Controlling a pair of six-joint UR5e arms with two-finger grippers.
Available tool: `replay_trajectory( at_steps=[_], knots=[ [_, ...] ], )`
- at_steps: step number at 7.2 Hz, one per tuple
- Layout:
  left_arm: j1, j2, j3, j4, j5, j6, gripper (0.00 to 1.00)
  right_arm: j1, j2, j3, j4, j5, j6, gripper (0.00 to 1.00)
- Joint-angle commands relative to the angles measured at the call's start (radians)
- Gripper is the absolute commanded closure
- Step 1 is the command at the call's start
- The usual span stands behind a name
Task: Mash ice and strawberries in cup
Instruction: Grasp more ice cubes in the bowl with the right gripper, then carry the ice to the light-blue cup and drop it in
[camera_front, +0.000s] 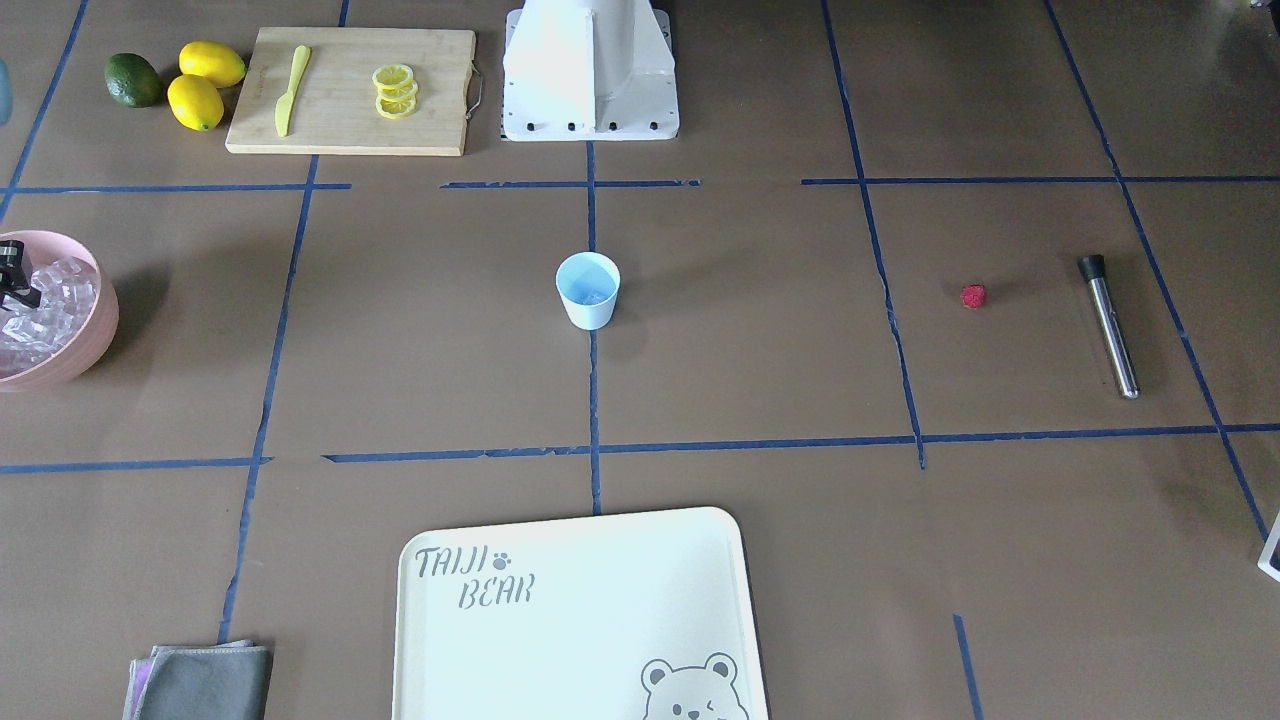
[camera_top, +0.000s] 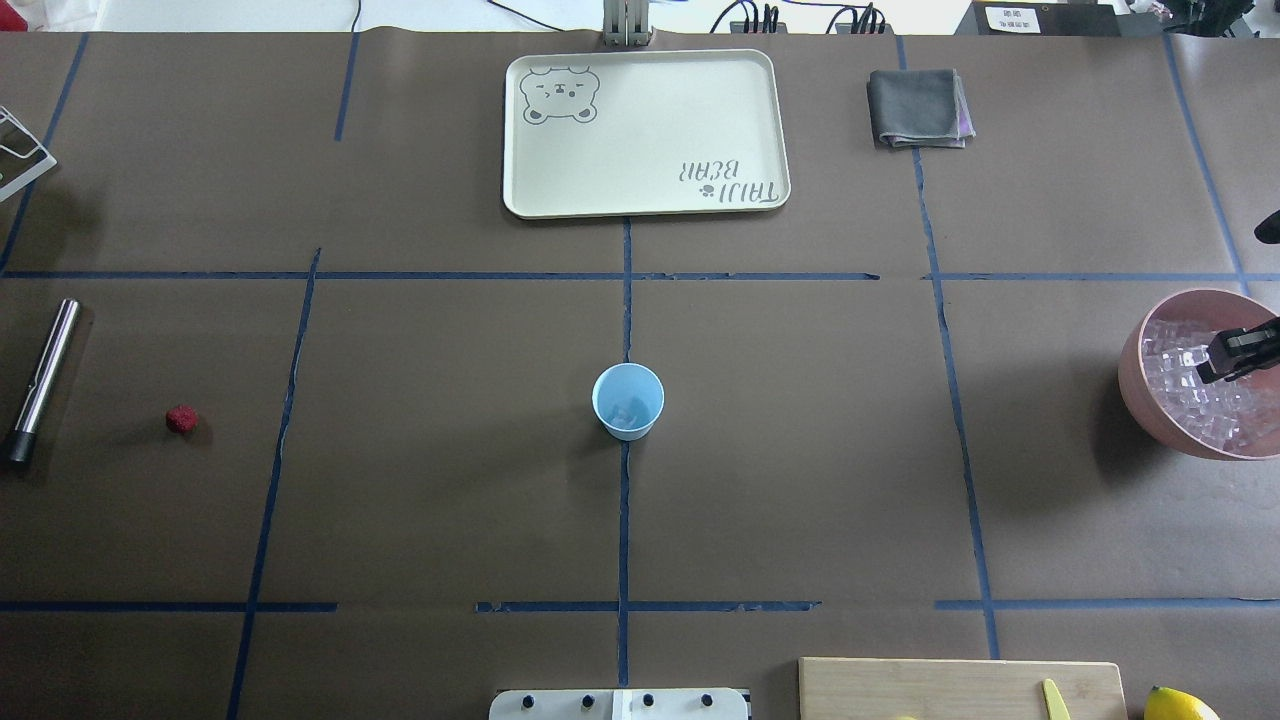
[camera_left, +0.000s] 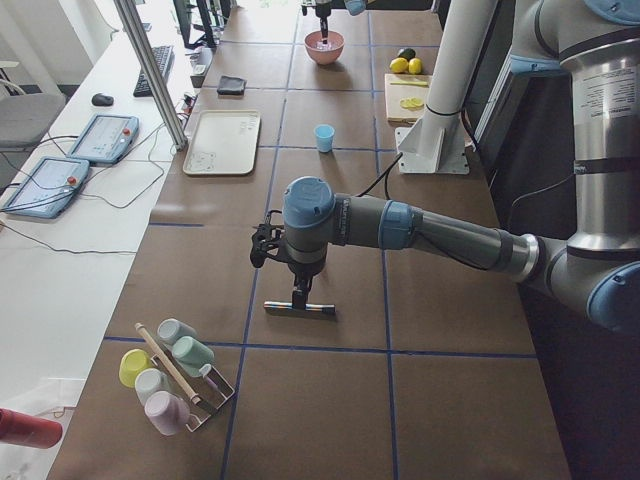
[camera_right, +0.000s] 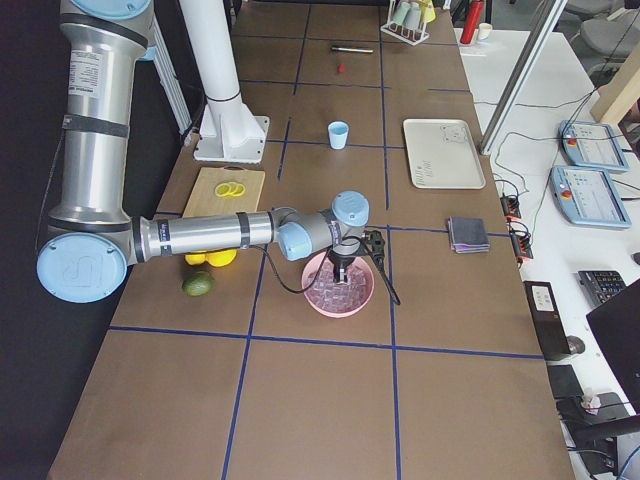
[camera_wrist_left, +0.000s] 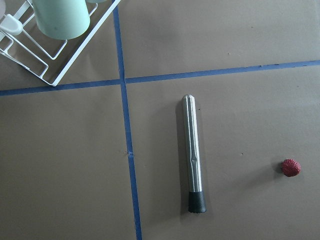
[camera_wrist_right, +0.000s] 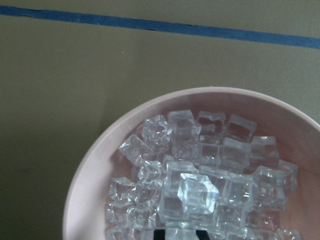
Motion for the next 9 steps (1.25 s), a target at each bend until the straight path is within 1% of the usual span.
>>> replay_trajectory(
  at_steps=[1,2,3,4,5,6,7,8,9],
  knots=[
    [0.000,0.003,-0.003,0.001,-0.001,0.000,0.00,-0.001,-0.033,0.082,-0.003,0.046,0.014,1.00],
    [0.000,0.003,-0.003,-0.001,-0.001,0.001,0.00,-0.016,-0.027,0.123,0.004,0.074,0.128,1.00],
    [0.000,0.004,-0.003,-0.002,-0.001,0.001,0.00,-0.084,-0.008,0.196,0.005,0.071,0.299,1.00],
    [0.000,0.004,-0.002,-0.002,-0.001,0.001,0.00,-0.132,0.077,0.218,0.005,0.071,0.469,1.00],
    [0.000,0.004,0.000,-0.002,-0.001,0.001,0.00,-0.213,0.184,0.226,0.005,0.050,0.652,1.00],
    [0.000,0.004,0.000,-0.002,-0.001,0.001,0.00,-0.311,0.293,0.225,0.005,-0.014,0.837,1.00],
    [0.001,0.004,0.000,-0.002,-0.001,0.000,0.00,-0.446,0.408,0.219,-0.004,-0.129,1.008,1.00],
    [0.002,0.004,0.001,-0.004,-0.001,0.000,0.00,-0.531,0.493,0.200,-0.015,-0.192,1.107,1.00],
    [0.002,0.004,0.001,-0.005,-0.001,0.000,0.00,-0.589,0.612,0.147,-0.069,-0.264,1.185,1.00]
  ],
)
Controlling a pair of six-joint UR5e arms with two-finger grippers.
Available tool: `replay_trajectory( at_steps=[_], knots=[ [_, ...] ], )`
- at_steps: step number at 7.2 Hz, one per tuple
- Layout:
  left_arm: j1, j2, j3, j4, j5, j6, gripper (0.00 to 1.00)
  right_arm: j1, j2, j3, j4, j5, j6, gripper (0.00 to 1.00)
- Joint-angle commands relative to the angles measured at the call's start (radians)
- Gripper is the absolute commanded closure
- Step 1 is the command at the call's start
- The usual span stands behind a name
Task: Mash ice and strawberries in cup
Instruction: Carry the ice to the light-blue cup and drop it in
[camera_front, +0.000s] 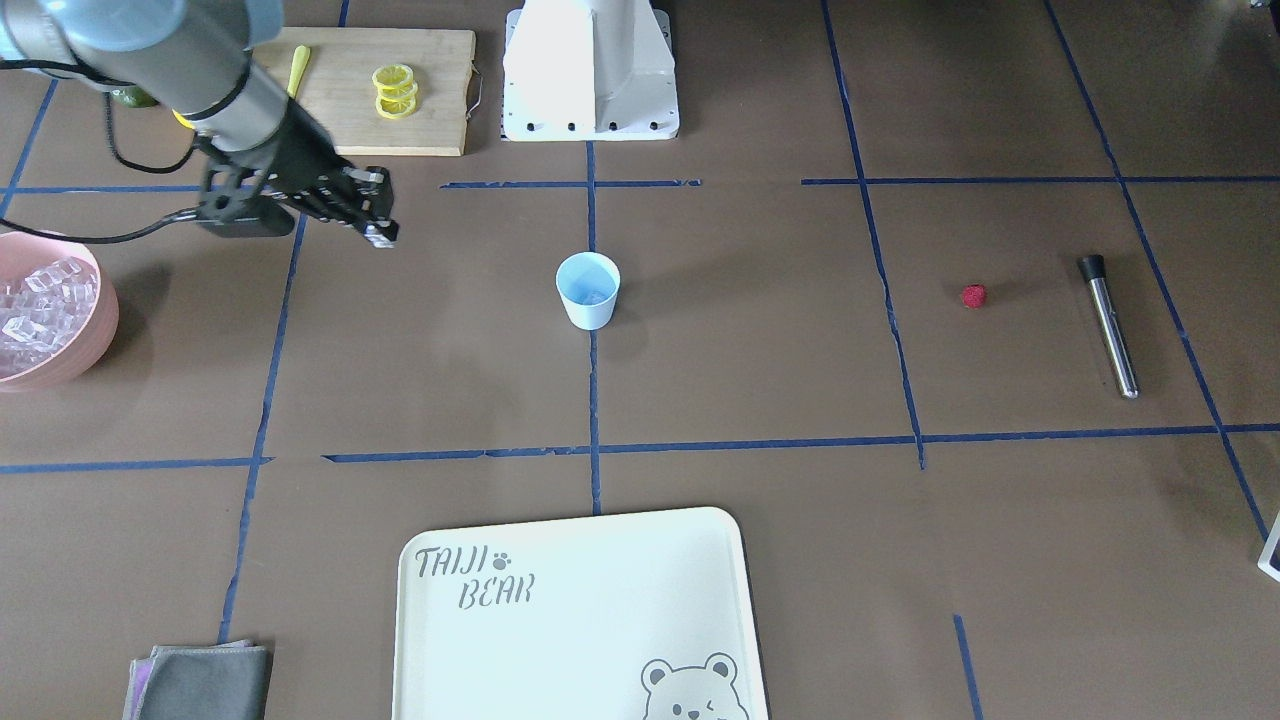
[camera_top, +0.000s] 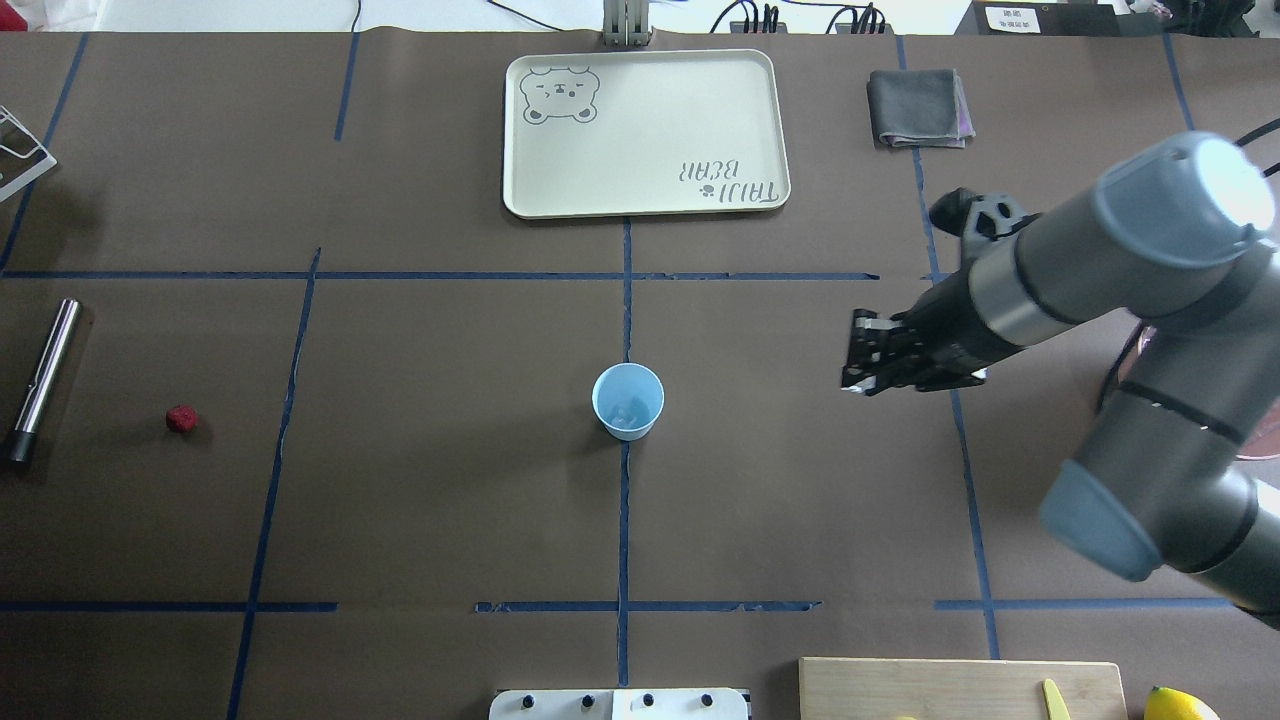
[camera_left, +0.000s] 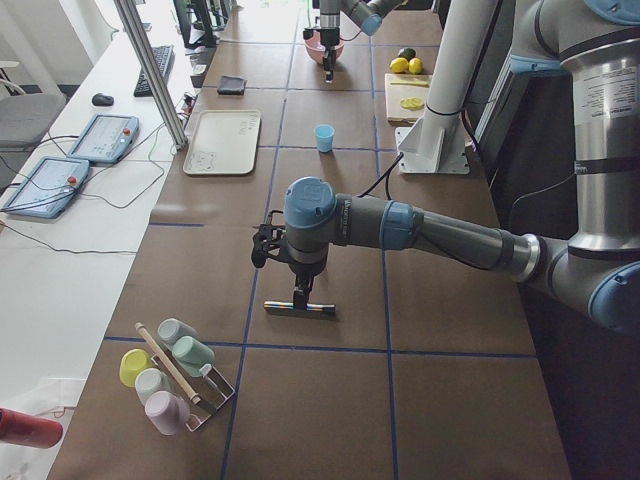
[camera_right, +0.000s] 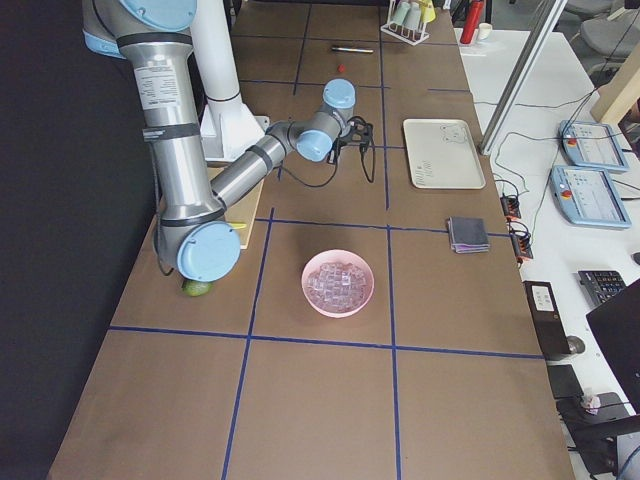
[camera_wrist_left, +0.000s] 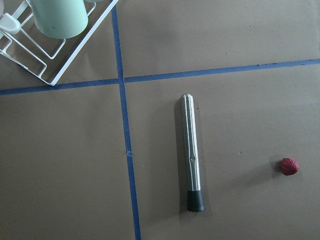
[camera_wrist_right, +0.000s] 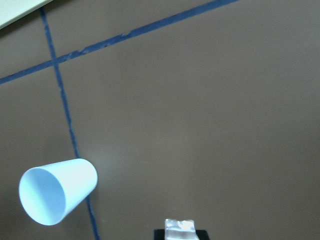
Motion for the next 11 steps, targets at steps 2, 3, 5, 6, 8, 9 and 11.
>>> replay_trajectory(
  at_steps=[2,3,5,6,8,9,11],
  knots=[
    [0.000,0.000,0.004,-0.003,0.000,0.000,0.00,-0.144,0.299,-0.195,-0.055,-0.179,0.215,1.00],
    [0.000,0.000,0.002,-0.003,0.002,0.001,0.00,-0.157,0.342,-0.250,-0.052,-0.209,0.224,1.00],
    [0.000,0.000,0.002,-0.003,0.000,0.000,0.00,-0.161,0.344,-0.260,-0.046,-0.219,0.226,0.98],
    [0.000,0.000,0.002,-0.003,0.000,0.000,0.00,-0.163,0.343,-0.266,-0.046,-0.219,0.224,0.94],
    [0.000,0.000,0.002,-0.005,0.000,0.001,0.00,-0.163,0.341,-0.271,-0.047,-0.219,0.223,0.34],
    [0.000,0.002,0.004,-0.005,0.002,0.001,0.00,-0.163,0.341,-0.271,-0.049,-0.219,0.223,0.17],
    [0.000,0.000,0.002,-0.005,0.002,0.001,0.00,-0.163,0.338,-0.271,-0.047,-0.219,0.220,0.13]
  ],
)
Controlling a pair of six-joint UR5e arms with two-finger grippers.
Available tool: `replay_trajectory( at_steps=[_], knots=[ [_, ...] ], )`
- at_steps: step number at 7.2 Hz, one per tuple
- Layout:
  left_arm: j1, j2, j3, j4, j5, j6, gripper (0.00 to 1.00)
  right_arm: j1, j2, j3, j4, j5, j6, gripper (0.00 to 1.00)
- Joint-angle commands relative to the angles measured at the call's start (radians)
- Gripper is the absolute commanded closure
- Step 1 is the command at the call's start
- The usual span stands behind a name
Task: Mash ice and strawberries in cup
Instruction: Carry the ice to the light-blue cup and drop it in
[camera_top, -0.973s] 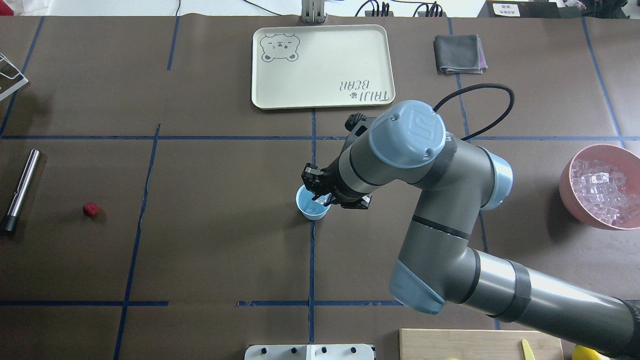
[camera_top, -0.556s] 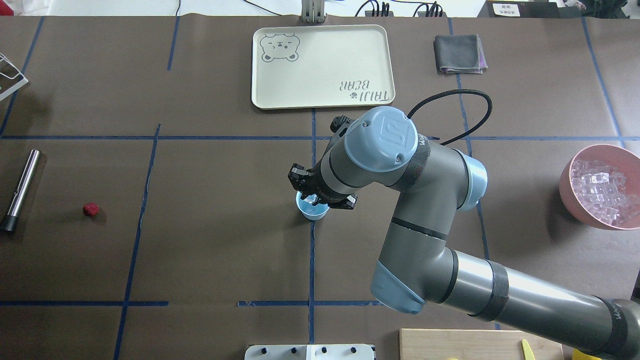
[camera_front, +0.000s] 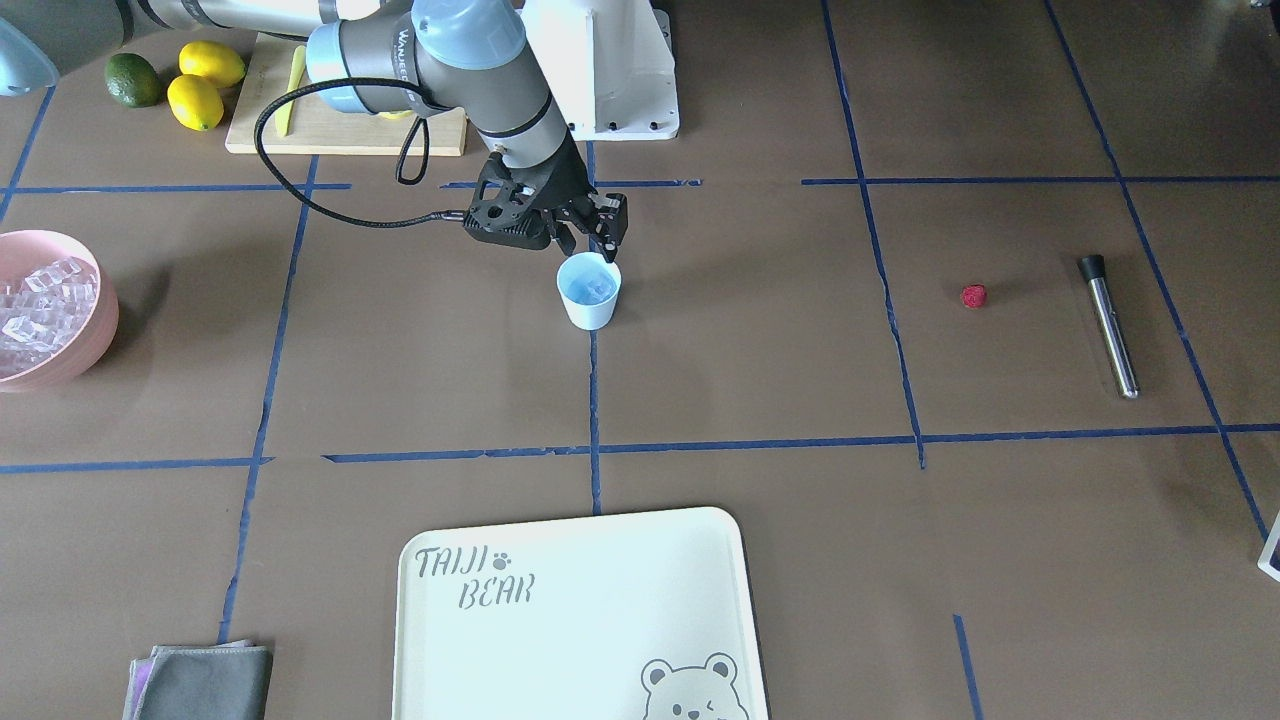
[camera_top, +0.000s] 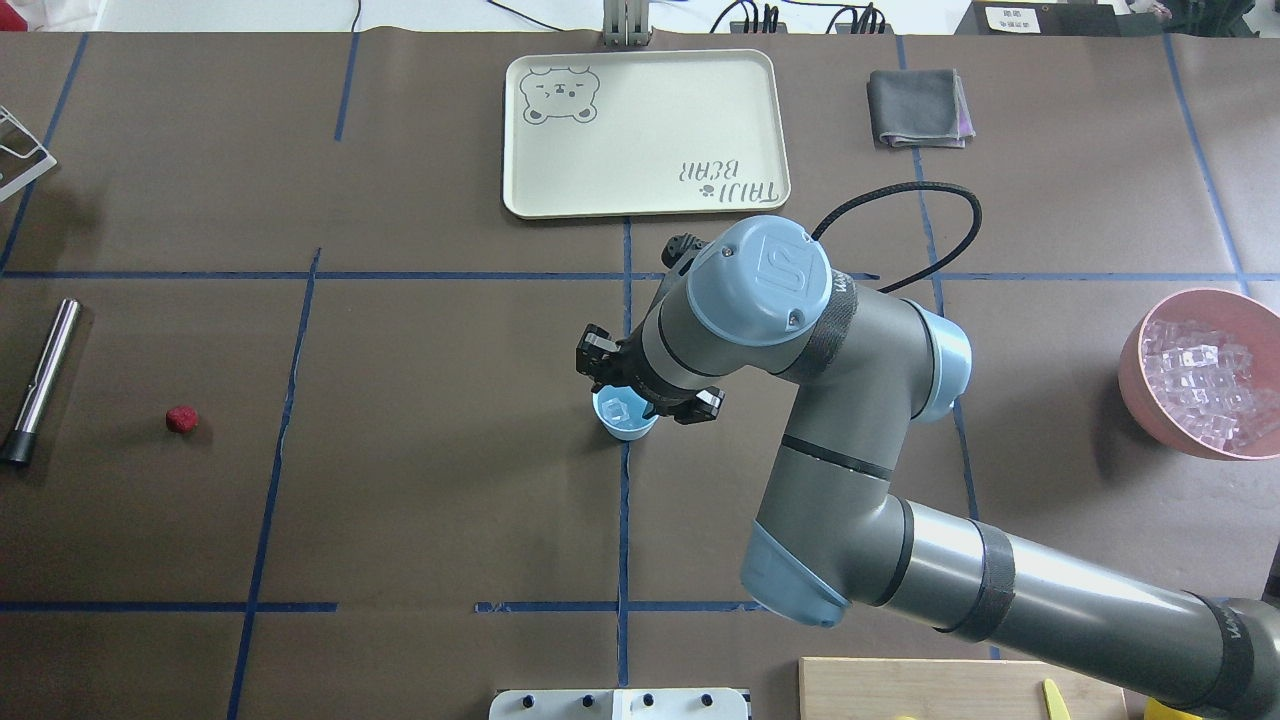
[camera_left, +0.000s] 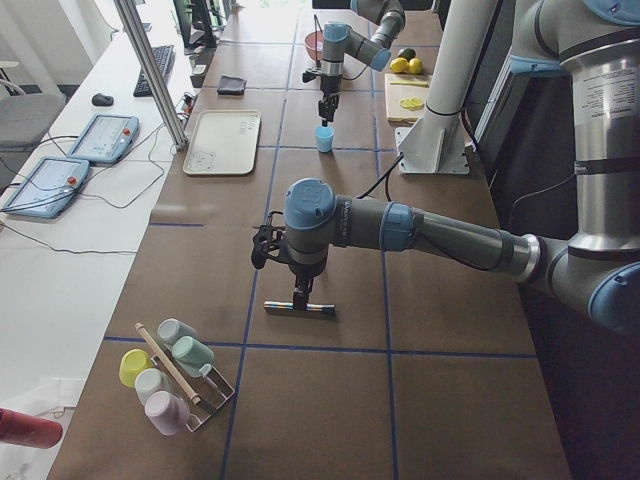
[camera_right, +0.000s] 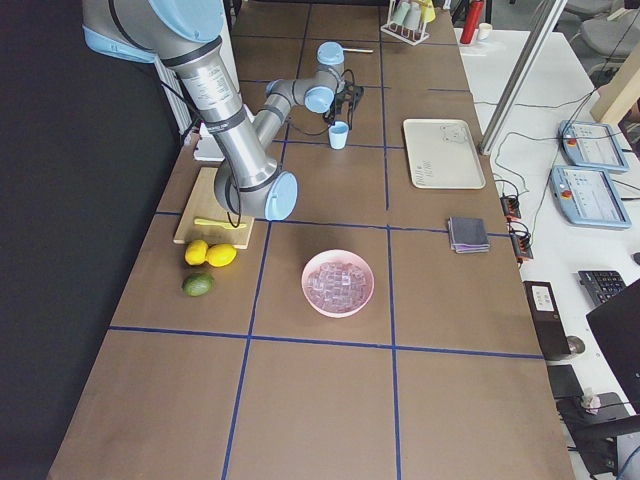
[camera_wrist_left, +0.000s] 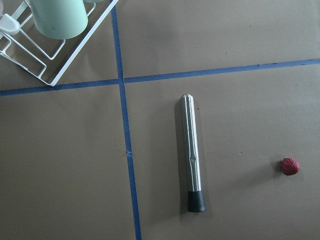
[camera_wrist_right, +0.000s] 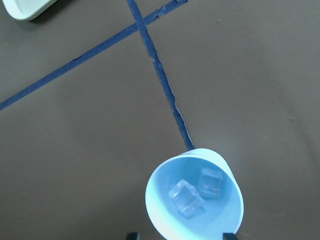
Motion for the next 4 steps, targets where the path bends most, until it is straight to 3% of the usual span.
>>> replay_trajectory(
  at_steps=[1,2,4],
  knots=[
    [0.000,-0.001,0.000,0.000,0.000,0.000,0.00,0.004,-0.008,0.012,-0.001,0.005,-0.006,0.08],
    [0.000,-0.001,0.003,0.000,0.000,-0.001,0.00,0.039,-0.032,0.024,-0.010,0.027,-0.008,0.01],
    [0.000,0.001,-0.003,0.000,0.000,-0.003,0.00,0.183,-0.217,0.163,-0.011,0.175,-0.148,0.01]
  ],
)
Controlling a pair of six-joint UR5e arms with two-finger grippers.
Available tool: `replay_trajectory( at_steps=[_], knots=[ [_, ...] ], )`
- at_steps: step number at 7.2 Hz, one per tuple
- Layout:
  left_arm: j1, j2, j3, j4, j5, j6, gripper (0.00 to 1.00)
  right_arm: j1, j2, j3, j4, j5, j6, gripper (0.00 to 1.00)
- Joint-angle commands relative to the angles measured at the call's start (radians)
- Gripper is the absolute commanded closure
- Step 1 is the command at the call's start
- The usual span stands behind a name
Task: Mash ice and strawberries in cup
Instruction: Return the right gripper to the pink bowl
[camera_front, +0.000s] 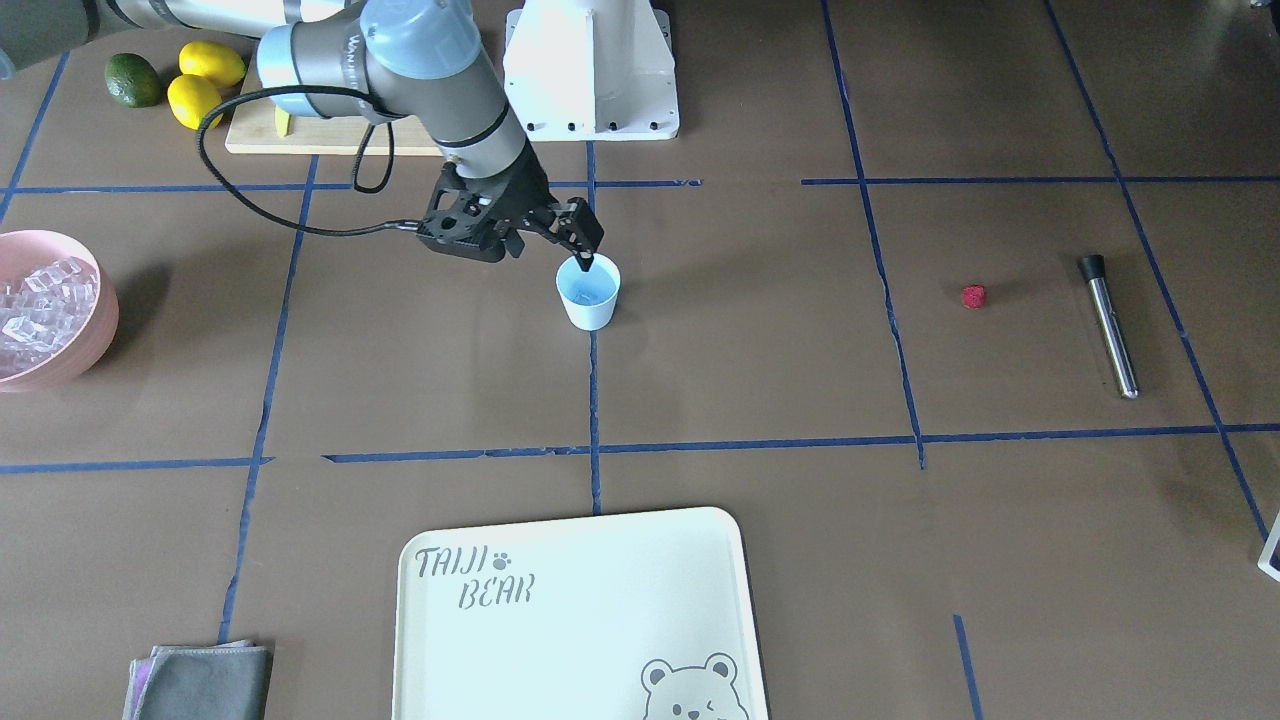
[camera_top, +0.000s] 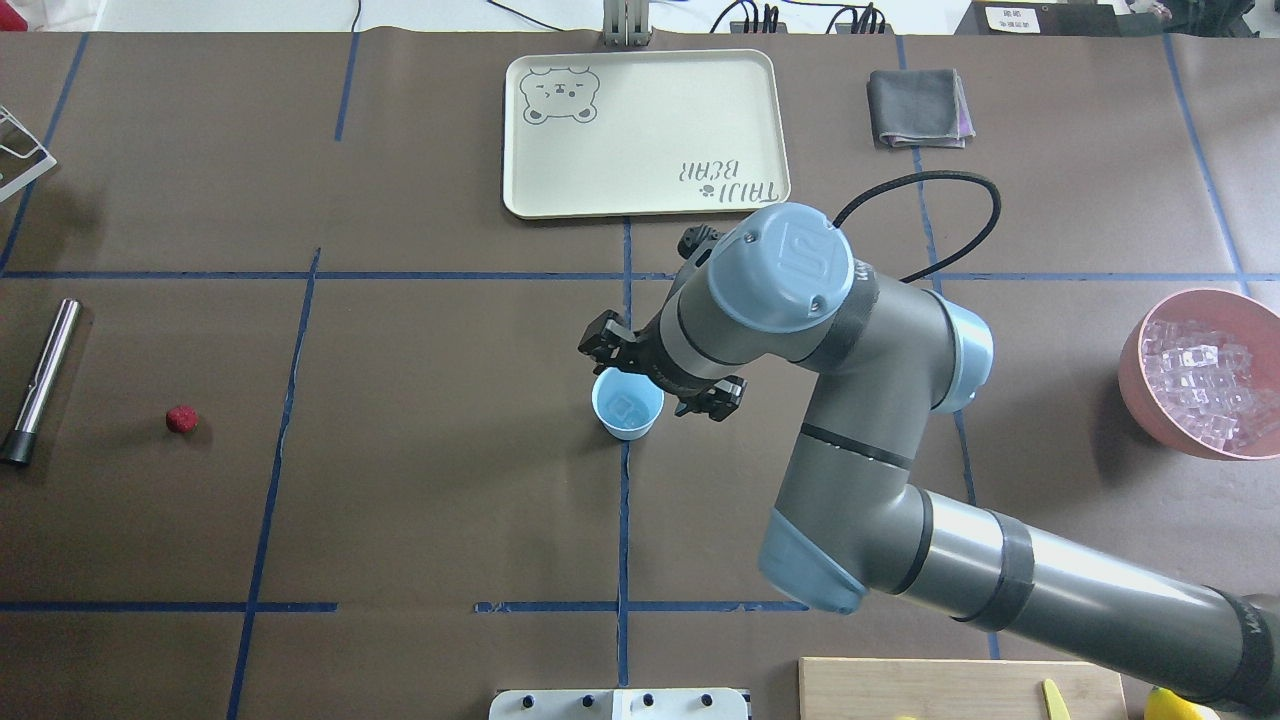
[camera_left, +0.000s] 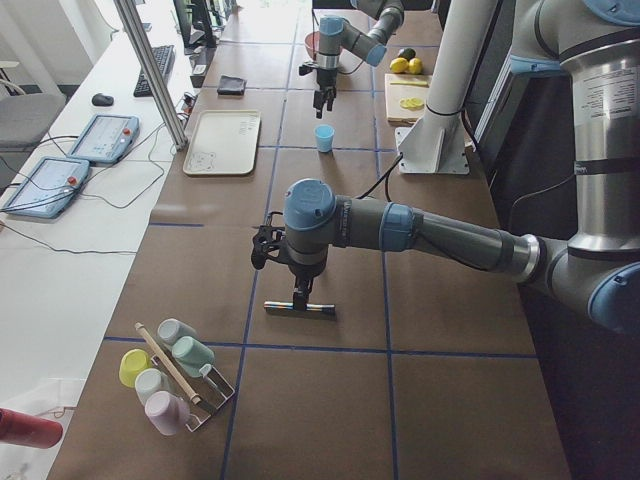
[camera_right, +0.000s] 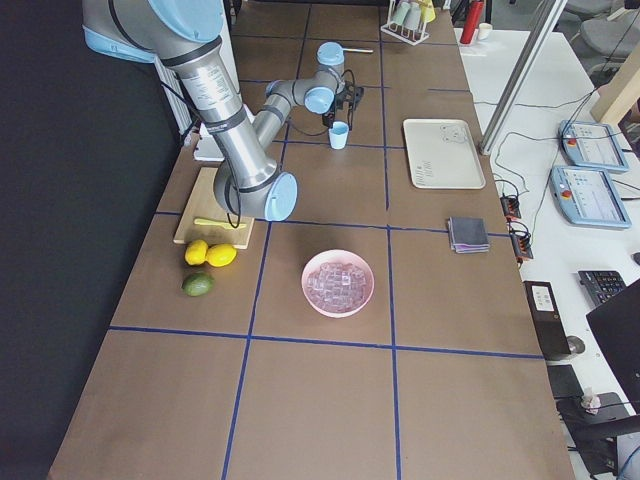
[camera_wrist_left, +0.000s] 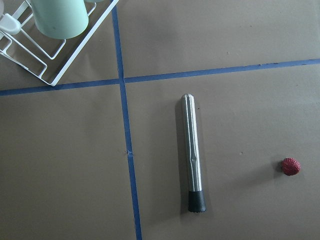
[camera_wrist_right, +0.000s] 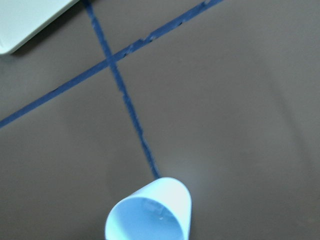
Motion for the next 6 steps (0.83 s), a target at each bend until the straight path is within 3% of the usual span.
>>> replay_trajectory(
  at_steps=[1,3,6],
  knots=[
    [-0.001,0.001,-0.004,0.002,0.000,-0.001,0.00,0.167,-0.197,0.132,-0.002,0.162,-0.185,0.01],
    [0.000,0.018,-0.015,0.000,-0.002,-0.001,0.00,0.276,-0.427,0.232,0.004,0.224,-0.491,0.01],
    [0.000,0.040,-0.036,0.000,-0.002,0.000,0.00,0.421,-0.665,0.244,0.012,0.235,-1.008,0.01]
  ],
)
